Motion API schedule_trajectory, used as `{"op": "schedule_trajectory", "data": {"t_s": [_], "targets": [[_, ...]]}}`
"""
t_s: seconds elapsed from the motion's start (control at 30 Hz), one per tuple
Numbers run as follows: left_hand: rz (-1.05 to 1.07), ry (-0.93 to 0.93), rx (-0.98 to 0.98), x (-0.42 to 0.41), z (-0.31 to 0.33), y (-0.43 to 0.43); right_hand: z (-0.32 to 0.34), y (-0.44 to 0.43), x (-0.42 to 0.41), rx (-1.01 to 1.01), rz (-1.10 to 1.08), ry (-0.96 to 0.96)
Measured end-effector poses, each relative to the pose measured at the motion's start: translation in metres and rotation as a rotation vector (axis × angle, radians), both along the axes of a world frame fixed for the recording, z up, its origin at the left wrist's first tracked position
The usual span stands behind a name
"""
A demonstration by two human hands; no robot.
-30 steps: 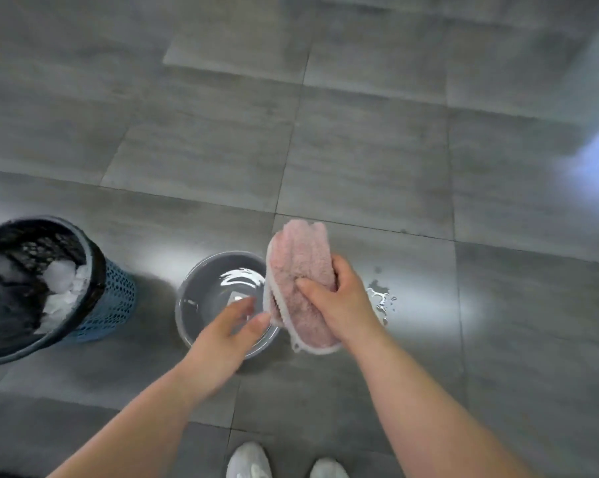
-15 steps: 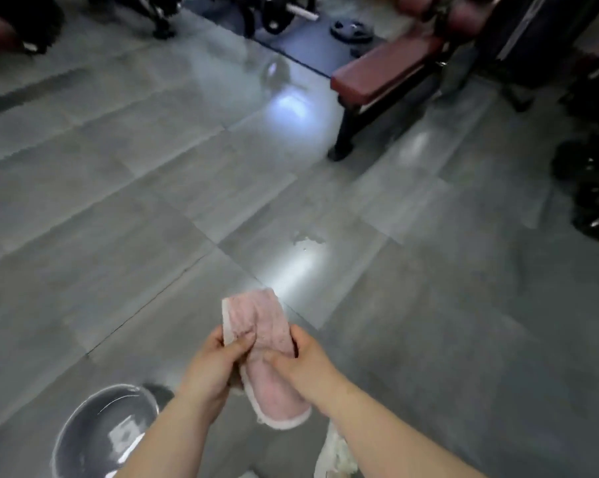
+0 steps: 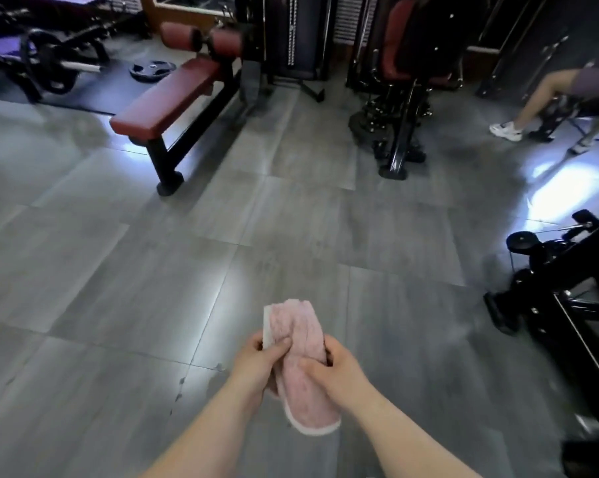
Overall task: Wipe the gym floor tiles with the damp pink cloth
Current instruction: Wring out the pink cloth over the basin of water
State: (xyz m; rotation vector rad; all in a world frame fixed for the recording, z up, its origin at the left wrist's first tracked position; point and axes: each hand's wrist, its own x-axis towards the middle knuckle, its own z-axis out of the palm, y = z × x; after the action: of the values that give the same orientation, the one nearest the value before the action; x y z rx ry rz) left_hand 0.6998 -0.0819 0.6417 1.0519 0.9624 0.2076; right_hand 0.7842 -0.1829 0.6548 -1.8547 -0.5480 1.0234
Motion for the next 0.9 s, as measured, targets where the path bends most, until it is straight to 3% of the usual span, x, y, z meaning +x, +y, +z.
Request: {"op": "schedule_trajectory", "data": {"t_s": [0.17, 0.33, 0.57, 0.77, 0.9], "targets": [[-0.073, -0.039, -0.042, 0.124, 0.004, -0.051, 0.011, -0.057, 0.128, -0.048, -0.022, -0.075], [-0.044, -0.046, -0.068, 0.22, -0.009, -0.042, 0.007, -0.043, 0.231, -0.06, 0.047, -0.079], [0.07, -0.031, -0.094, 0.362, -0.041, 0.021, -0.012, 0.034, 0.383, -0.121, 0.155, -0.079], [0.135, -0.034, -0.115, 0.444, -0.028, 0.095, -0.011, 0.118, 0.49, -0.126, 0.283, 0.065], [0.411, -0.041, -0.101, 0.469, -0.023, 0.137, -0.008, 0.195, 0.531, -0.122, 0.492, 0.053]]}}
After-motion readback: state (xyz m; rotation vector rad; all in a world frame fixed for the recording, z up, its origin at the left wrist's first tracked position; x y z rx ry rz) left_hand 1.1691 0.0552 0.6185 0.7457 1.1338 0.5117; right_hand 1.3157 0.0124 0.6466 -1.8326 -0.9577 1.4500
